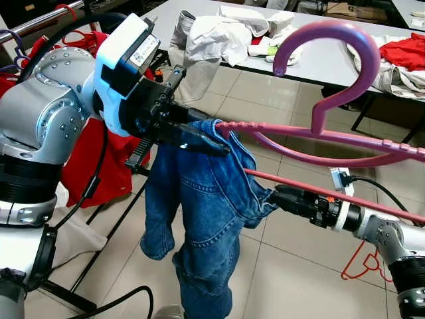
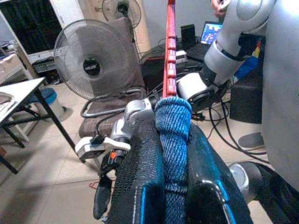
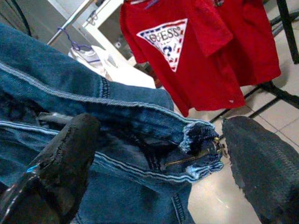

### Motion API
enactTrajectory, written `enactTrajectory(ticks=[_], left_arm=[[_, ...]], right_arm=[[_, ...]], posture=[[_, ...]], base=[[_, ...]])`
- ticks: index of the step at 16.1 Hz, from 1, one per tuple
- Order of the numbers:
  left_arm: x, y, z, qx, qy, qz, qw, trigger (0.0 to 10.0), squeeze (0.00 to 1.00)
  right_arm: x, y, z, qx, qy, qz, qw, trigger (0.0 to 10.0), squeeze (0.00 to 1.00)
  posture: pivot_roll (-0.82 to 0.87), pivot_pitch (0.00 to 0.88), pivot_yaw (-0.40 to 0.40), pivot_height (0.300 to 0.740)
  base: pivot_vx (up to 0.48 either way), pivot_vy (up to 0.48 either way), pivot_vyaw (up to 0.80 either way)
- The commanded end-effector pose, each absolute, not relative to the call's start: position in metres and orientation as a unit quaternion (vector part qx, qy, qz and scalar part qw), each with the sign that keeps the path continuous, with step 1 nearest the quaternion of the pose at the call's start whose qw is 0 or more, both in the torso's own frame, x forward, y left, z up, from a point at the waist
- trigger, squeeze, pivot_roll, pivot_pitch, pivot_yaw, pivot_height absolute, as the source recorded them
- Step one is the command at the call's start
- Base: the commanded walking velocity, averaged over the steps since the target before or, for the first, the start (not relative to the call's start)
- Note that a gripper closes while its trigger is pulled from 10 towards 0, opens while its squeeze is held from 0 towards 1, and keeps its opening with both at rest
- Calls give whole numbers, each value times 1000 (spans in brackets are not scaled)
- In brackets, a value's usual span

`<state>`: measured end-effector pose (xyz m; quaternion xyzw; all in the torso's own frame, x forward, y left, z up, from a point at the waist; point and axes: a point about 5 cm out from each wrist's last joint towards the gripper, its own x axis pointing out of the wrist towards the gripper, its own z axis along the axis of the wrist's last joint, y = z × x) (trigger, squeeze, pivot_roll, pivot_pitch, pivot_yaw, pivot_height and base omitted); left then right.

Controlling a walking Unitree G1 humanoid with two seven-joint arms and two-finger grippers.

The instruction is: Hang hanger

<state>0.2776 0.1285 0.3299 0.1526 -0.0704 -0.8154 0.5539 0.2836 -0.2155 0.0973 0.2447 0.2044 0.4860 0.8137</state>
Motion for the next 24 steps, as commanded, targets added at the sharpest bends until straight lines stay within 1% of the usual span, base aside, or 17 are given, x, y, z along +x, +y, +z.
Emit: enactTrajectory(ticks=[1,7,8,9,14,18,22,24], left_arm=[[270,127,347,175,-96,-819,538,0,0],[264,125,353,176,-103,-827,524,0,0],[264,125,353,177,-103,-826,525,0,0],[265,125,353,177,-103,-825,526,0,0],[265,118,352,172,-108,-826,526,0,0],[265,119,353,173,-109,-823,530,0,0],[267,124,351,171,-107,-820,536,0,0],[269,128,347,167,-100,-815,546,0,0]], right_arm=[[287,-217,98,238,213,480,817,10000,0],[290,-218,89,237,243,456,823,10000,0],[289,-217,87,234,247,457,822,4824,0],[288,-217,85,228,254,461,819,0,0],[279,-215,72,210,289,467,809,0,0],[273,-214,64,208,301,463,807,0,0],[270,-217,61,220,297,448,814,0,0],[269,-222,58,235,287,421,828,0,0]], posture=[[133,78,-15,740],[134,78,-16,740],[135,79,-18,740],[134,79,-18,740],[131,75,-17,740],[133,67,-20,740],[130,58,-18,740],[126,49,-17,740]], base=[[0,0,0],[0,0,0],[0,0,0],[0,0,0],[0,0,0],[0,0,0],[0,0,0],[0,0,0]])
